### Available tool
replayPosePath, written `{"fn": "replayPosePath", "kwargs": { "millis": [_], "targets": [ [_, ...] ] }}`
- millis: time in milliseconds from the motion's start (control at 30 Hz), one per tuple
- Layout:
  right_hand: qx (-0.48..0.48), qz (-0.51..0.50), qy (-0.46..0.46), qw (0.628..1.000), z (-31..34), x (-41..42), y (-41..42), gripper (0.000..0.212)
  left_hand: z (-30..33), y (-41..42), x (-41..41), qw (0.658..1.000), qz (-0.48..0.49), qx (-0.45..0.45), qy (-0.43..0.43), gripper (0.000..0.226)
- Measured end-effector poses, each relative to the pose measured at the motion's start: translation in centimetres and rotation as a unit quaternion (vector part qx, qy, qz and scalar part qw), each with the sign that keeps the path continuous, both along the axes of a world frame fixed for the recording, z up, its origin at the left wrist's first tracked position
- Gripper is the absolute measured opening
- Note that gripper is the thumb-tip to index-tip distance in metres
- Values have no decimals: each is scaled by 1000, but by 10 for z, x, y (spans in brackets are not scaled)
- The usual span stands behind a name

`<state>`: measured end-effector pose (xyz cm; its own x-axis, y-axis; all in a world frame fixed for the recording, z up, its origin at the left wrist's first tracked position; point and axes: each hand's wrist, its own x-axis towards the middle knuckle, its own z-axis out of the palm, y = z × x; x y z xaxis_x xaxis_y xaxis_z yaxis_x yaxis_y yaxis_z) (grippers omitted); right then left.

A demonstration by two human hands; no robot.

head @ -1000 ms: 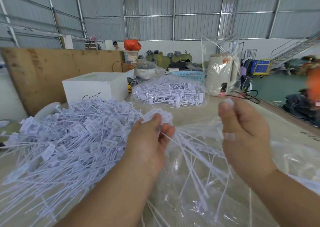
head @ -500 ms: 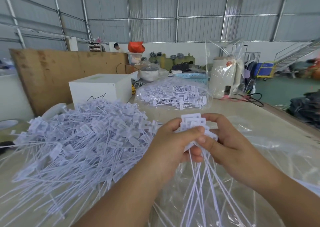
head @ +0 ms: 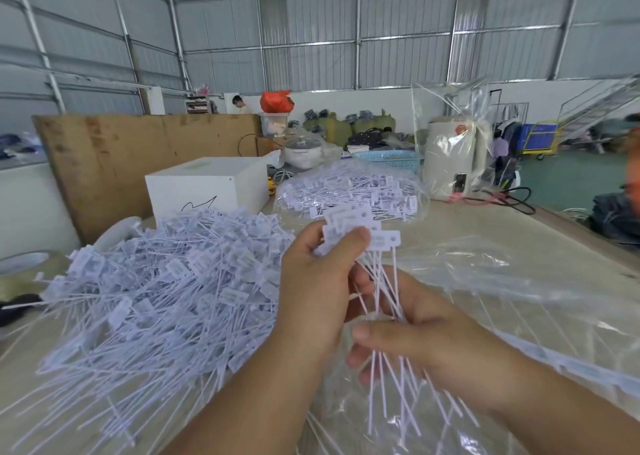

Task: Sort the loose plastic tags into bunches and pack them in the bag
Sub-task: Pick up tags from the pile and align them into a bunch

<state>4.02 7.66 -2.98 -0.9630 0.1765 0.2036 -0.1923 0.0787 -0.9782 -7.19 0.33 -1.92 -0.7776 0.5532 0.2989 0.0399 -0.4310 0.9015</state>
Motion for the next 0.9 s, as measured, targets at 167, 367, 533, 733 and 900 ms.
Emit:
{"fn": "replayPosePath", "kwargs": {
  "millis": [167, 367, 533, 733, 900],
  "targets": [
    [-63, -47, -17, 997, 0, -3, -1, 35, -1, 5, 9, 991, 31, -86, 96, 32],
    [-78, -114, 22, 990, 1, -4, 7, 27, -3, 3, 31, 977, -148, -145, -49, 59],
    [-1, -97, 49, 994, -4, -6, 4, 53, 2, 3, 28, 974, -61, -180, 123, 4],
    [242, -166, -102, 951, -14, -1, 5, 78, 20, -18, -33, 948, 162, -205, 183, 13],
    [417, -197, -140, 876, -11, 5, 7, 40, 18, -32, -75, 770, 232, -495, 328, 43]
  ]
}}
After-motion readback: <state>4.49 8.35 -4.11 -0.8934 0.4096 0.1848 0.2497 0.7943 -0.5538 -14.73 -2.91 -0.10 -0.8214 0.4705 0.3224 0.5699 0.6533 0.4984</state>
